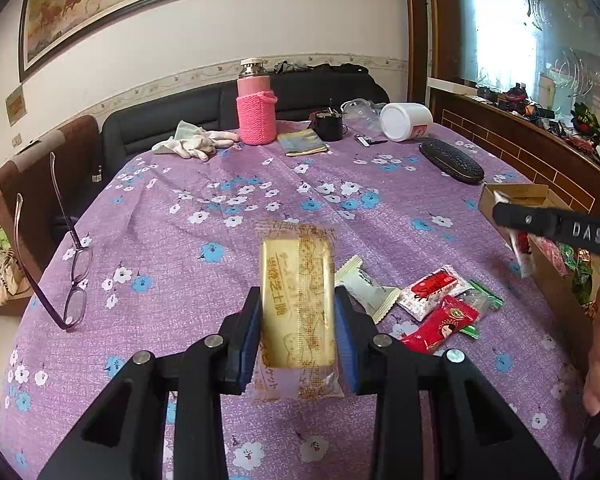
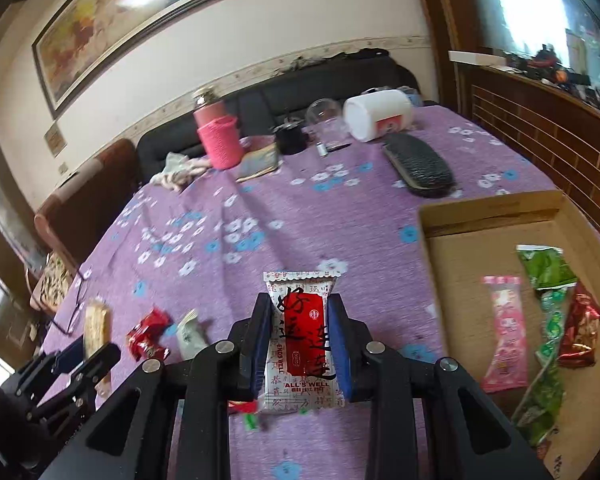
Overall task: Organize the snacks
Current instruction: 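Lift the cake bar and white-red packet above the table with both tools, then lower both held snacks into the cardboard box and open both tools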
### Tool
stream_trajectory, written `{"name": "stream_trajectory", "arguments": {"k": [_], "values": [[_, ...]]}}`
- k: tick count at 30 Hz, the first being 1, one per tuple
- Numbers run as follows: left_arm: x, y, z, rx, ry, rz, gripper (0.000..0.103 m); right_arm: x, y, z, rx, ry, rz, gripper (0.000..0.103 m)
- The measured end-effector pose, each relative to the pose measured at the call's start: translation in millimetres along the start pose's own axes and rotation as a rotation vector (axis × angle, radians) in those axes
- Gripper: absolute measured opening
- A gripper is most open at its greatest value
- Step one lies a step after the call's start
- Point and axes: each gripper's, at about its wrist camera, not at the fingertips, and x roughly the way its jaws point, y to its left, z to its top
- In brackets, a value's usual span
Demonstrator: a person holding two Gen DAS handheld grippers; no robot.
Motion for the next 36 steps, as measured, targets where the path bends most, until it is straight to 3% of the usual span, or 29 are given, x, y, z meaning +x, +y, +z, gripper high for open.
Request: {"name": "stream_trajectory", "arguments": {"k": [12,18,29,36], "values": [[11,-8,3,-0.034,0.063,-0.067,0.033,-13,-54,21,0.113,-0.021,-0.091,0.029],[5,-30,14,-0.019,0.066,-0.098,0.033,-21,-74,27,0.160,-0.035,-0.115,0.029],[-9,-125,51,0.041,0.050,-0.292,0.033,-46,-137,39,0.316,-0.084,-0.162,0.029],[-1,-195,57,0.033,0.115,-0.472,0.033,-64,-181,41,0.399,-0.110,-0.197,0.029]]}}
